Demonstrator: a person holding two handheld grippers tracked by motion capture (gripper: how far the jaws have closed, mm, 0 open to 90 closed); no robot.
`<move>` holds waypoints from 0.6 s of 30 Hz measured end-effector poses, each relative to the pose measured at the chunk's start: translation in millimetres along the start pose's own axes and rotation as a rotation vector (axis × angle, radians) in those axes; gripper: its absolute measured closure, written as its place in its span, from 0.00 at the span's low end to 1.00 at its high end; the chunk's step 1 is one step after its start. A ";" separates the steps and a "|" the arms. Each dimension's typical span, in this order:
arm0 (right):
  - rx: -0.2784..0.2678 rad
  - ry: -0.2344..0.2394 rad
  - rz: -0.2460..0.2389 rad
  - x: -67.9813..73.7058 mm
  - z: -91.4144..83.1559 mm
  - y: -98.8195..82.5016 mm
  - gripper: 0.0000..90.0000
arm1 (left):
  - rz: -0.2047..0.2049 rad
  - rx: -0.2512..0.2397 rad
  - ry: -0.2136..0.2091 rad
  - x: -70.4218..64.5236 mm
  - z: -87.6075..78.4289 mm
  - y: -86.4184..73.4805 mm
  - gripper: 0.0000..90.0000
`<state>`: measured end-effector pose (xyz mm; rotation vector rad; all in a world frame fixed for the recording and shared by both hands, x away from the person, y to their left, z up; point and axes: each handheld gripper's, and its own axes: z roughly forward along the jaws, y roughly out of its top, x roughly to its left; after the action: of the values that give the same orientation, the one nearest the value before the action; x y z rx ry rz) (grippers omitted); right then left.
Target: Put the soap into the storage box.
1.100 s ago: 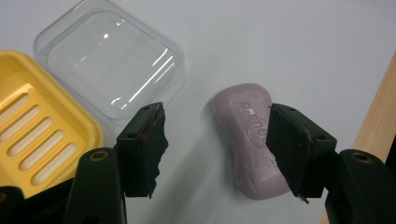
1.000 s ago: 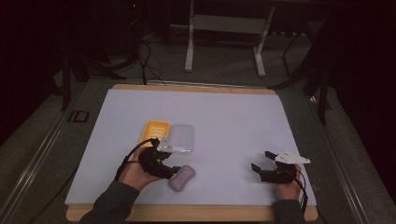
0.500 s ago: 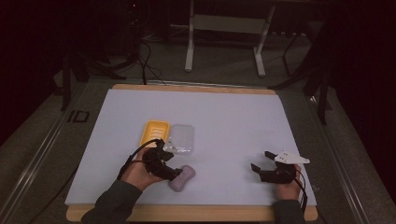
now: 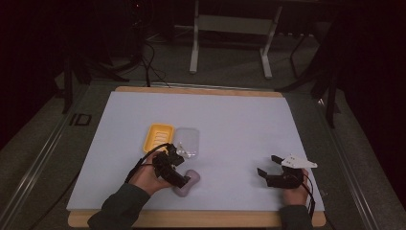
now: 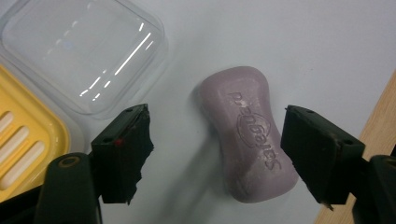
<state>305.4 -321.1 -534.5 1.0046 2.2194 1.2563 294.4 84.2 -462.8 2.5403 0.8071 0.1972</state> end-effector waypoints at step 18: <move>0.000 0.000 -0.004 0.2 0.2 0.0 0.19 | -0.025 0.077 -0.047 -9.9 20.5 7.0 0.17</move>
<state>305.3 -320.8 -534.7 0.9998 2.2200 1.2548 295.3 65.5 -477.5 2.5950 0.8426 0.1002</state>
